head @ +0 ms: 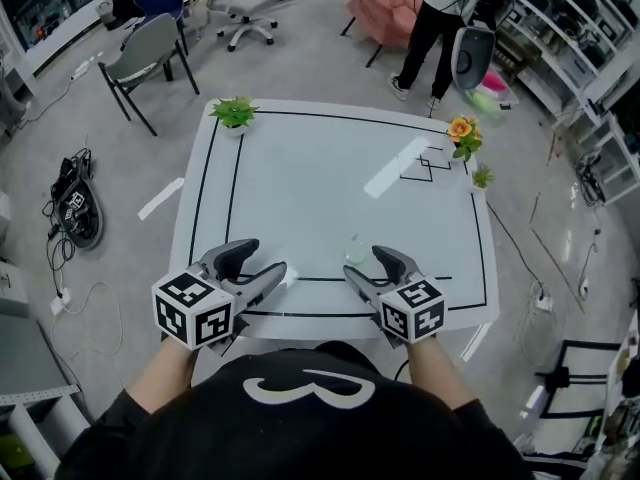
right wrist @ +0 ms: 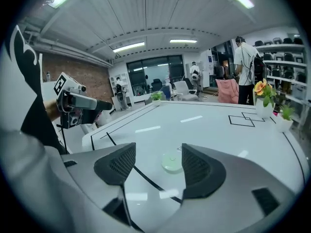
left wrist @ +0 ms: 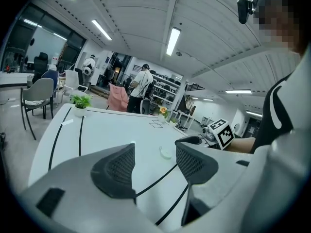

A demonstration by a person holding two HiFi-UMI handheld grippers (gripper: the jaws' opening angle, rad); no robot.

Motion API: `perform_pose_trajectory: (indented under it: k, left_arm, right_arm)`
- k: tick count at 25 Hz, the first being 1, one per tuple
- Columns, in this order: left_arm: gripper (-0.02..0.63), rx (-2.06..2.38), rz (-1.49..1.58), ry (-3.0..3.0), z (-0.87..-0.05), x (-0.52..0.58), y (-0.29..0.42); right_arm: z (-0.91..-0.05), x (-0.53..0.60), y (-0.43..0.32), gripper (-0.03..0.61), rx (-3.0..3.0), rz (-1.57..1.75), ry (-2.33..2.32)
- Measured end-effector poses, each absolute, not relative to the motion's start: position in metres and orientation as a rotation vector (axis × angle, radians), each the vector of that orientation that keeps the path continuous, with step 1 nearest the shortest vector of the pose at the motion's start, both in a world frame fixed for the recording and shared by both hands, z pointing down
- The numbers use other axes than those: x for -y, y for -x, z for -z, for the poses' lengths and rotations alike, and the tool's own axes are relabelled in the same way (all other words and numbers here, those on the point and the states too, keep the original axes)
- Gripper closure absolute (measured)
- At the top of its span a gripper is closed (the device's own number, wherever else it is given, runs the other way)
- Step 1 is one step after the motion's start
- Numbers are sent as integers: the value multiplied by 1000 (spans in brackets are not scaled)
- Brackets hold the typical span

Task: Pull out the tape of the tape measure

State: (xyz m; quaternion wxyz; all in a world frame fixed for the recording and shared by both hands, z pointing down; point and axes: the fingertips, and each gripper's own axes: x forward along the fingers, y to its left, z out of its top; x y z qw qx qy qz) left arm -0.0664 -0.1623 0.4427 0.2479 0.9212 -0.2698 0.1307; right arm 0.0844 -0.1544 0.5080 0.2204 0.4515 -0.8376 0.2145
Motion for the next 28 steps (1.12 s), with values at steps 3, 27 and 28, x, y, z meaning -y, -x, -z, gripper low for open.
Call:
perform_pose_trajectory:
  k: [3, 27, 28]
  left_arm:
    - [365, 717, -371, -2508, -448, 167, 67]
    - [365, 727, -361, -2484, -456, 173, 85]
    - [365, 730, -361, -2483, -457, 172, 86]
  right_arm:
    - [-517, 162, -85, 304, 2273, -589, -1272]
    - [-568, 173, -100, 310, 1999, -628, -1319]
    - [-568, 173, -100, 313, 1999, -629, -1322]
